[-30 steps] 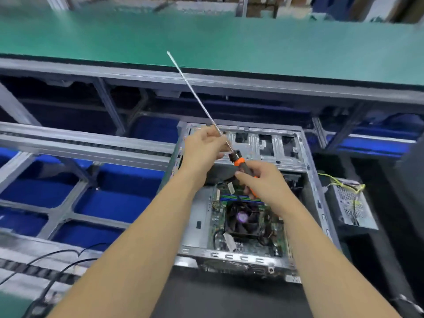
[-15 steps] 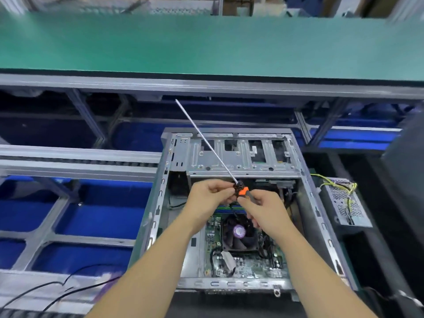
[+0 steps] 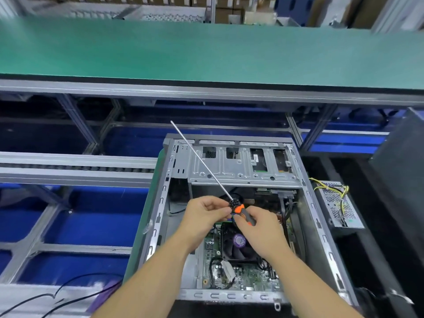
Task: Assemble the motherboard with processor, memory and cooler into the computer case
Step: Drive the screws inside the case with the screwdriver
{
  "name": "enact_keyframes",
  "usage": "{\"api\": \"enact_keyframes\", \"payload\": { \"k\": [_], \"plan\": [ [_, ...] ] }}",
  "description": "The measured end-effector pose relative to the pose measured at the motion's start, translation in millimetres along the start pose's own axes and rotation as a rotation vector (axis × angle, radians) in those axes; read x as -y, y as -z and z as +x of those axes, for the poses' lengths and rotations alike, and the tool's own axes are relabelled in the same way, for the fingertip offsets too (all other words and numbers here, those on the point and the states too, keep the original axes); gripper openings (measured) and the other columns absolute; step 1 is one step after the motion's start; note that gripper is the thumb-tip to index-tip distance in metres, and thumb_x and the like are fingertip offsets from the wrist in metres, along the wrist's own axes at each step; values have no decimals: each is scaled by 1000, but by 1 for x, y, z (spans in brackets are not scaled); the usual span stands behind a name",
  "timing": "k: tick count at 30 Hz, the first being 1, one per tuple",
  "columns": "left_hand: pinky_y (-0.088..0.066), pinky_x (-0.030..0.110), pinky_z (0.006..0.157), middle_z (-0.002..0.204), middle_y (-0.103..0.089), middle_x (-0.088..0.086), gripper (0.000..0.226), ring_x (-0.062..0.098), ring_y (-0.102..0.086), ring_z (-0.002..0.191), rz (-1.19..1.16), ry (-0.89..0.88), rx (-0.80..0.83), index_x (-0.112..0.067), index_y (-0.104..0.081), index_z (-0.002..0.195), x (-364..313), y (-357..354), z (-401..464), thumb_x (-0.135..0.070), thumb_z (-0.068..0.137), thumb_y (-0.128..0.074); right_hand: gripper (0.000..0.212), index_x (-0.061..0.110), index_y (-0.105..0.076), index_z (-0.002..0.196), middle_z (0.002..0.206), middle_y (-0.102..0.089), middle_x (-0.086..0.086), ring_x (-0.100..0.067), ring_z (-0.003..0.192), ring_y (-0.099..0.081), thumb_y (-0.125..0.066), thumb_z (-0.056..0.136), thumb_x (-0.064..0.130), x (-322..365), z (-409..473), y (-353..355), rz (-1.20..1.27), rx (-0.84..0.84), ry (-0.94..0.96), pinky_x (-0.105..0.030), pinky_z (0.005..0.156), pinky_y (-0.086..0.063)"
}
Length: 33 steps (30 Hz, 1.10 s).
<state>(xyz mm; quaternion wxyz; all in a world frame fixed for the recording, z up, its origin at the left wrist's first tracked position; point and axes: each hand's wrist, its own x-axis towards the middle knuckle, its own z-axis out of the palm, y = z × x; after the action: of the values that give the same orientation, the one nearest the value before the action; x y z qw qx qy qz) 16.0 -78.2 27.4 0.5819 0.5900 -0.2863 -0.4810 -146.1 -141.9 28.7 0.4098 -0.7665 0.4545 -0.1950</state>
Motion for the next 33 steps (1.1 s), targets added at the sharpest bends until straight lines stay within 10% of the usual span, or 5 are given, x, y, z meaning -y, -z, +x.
{"api": "enact_keyframes", "payload": {
  "k": [9, 14, 18, 25, 33],
  "plan": [
    [-55, 25, 69, 74, -71, 7, 18, 18, -66, 71, 83, -10, -98, -10, -73, 84, 4, 0, 6, 7, 86, -69, 40, 25, -45, 60, 51, -39, 10, -9, 50, -32, -66, 93, 37, -11, -14, 4, 15, -117, -18, -24, 50, -27],
    [-42, 22, 76, 99, -64, 1, 15, 14, -57, 86, 773, -67, -335, -7, -70, 103, 23, 10, 26, -8, 99, -55, 35, 24, -49, 65, 52, -40, 11, -10, 48, -31, -66, 94, 35, -13, 3, 10, 24, -151, 38, -22, 49, -26],
    [-46, 35, 73, 105, -64, 14, 15, 27, -58, 89, 1116, -83, -227, -4, -58, 100, 34, 9, 34, -11, 103, -46, 23, 20, -61, 72, 59, -47, 7, -11, 53, -38, -70, 92, 25, -9, 17, 13, -5, -168, 120, -22, 52, -29],
    [-48, 35, 68, 99, -65, 5, 11, 26, -60, 83, 1276, 170, -71, -14, -47, 110, 54, 21, 20, -12, 102, -39, 12, 22, -67, 81, 68, -53, 3, -15, 62, -46, -72, 91, 18, -12, 25, 24, 36, -212, 200, -19, 56, -32],
    [-38, 28, 68, 100, -57, -5, 19, 15, -55, 87, 1304, 3, -167, -19, -59, 97, 48, 24, 1, -32, 104, -46, 11, 16, -69, 84, 67, -56, 4, -15, 67, -49, -68, 89, 26, -9, 26, 31, -41, -162, 306, -29, 59, -37]
  ]
}}
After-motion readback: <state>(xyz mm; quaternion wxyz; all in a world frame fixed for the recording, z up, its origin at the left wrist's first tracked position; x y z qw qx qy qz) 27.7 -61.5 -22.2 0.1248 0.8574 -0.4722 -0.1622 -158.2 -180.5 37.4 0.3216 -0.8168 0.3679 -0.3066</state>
